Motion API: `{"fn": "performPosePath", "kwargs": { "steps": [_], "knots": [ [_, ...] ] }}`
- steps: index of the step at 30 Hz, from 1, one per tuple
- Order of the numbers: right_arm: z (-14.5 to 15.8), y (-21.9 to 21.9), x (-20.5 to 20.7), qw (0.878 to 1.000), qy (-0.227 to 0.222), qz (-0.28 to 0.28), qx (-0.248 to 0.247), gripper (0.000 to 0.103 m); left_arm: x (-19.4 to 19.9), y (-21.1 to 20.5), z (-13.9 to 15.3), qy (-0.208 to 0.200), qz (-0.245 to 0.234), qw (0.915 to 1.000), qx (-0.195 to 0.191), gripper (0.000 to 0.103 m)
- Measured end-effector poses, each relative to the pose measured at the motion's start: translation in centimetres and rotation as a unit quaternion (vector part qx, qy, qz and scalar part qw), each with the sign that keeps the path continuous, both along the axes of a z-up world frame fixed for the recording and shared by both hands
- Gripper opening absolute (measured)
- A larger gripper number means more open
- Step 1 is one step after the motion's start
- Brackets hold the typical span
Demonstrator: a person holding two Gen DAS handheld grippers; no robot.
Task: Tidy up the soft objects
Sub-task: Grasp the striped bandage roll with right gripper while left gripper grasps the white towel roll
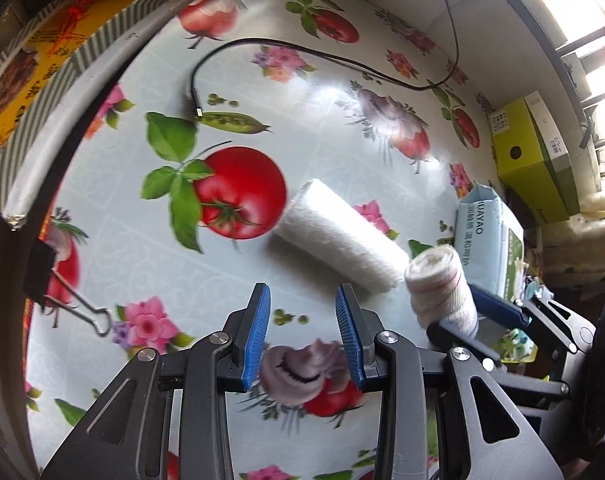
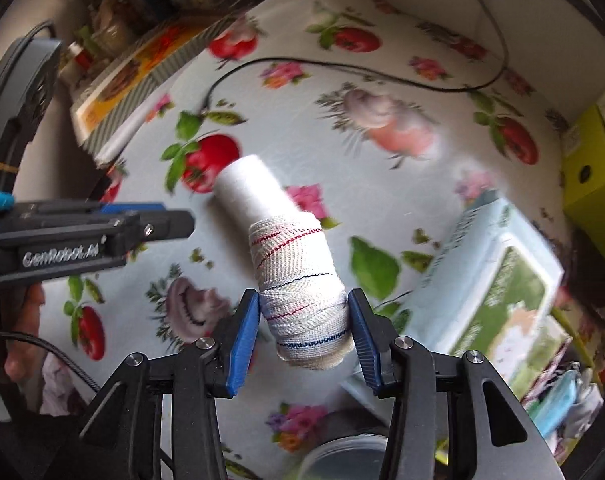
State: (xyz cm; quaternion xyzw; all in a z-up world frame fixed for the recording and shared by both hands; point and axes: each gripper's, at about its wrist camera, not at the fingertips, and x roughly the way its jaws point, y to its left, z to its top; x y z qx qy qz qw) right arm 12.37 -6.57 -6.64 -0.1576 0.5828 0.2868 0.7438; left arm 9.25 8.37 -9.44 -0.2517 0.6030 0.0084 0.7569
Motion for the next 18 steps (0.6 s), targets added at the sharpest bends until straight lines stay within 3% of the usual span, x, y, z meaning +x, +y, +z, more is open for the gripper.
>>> {"fn": "performPosePath", "kwargs": {
  "steps": [5,9,13,18],
  "knots": [
    [-0.9,1.3,2.6,0.999,-0.014,0.002,-0.038,0.044,0.6,-0.3,0.6,-0.007,0.003,1.0,-0.002,0.035],
    [-3.1,3.0,3.6,0.997,0.015,0.026,-0.074,0.044,0.4,0.8,0.4,-0.001,0.019,0.9998,-0.003,0.035],
    [-3.2,3.4,2.3,0.996,0.065,0.051,-0.028,0.044,0.1,1.7,-0.1,0.001,0.032,0.9995,-0.01,0.035],
    [-2.4,2.1,1.2,0.997,0.07,0.027,0.001,0.044,0.5,1.8,-0.5,0.0,0.031,0.9994,-0.013,0.041]
  ]
}}
